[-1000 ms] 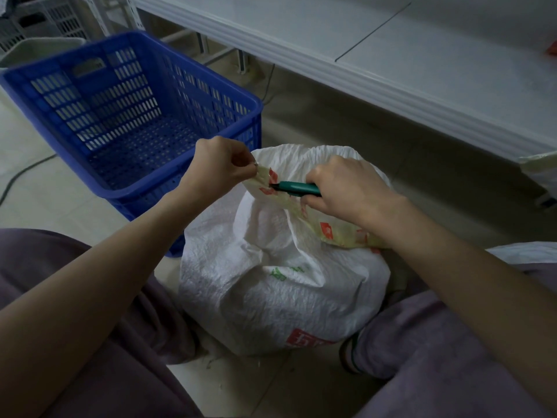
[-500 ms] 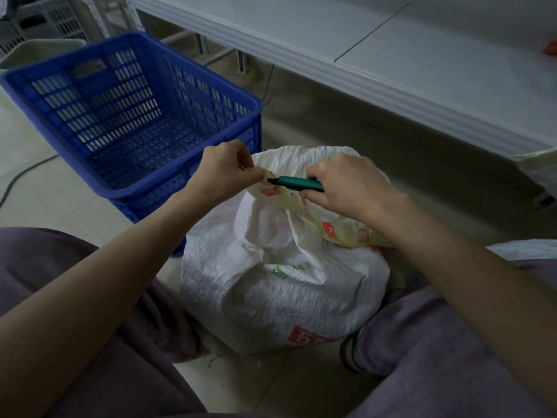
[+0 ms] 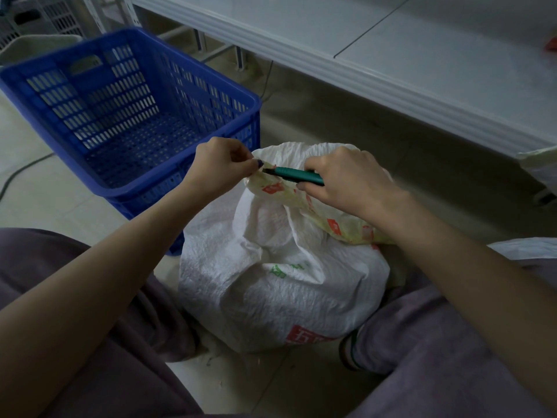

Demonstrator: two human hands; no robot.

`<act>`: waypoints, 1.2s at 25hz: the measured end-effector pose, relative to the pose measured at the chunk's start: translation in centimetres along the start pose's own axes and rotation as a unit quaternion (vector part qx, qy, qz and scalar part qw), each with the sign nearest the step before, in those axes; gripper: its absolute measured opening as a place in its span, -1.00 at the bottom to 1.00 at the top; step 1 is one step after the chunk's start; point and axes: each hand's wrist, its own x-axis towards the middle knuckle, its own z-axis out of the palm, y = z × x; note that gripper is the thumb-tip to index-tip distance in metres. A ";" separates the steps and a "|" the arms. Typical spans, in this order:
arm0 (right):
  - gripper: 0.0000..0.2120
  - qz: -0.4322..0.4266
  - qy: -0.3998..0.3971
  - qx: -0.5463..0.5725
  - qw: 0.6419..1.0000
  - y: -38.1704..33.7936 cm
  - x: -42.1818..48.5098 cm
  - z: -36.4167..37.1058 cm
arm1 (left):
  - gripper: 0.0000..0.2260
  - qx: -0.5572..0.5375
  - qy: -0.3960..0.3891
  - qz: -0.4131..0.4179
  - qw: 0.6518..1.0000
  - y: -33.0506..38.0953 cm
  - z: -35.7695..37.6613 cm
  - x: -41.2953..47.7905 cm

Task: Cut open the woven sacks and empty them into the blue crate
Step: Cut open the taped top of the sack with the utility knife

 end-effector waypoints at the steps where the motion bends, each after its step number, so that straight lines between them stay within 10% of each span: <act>1: -0.72 -0.003 0.005 0.000 1.000 -0.2 0.1 0.1 | -0.84 0.015 0.005 0.009 1.000 0.0 0.2 0.0; 30: -0.66 0.013 -0.029 0.020 0.999 0.4 -0.3 0.3 | -0.88 0.060 0.051 0.033 0.996 -0.3 0.5 0.2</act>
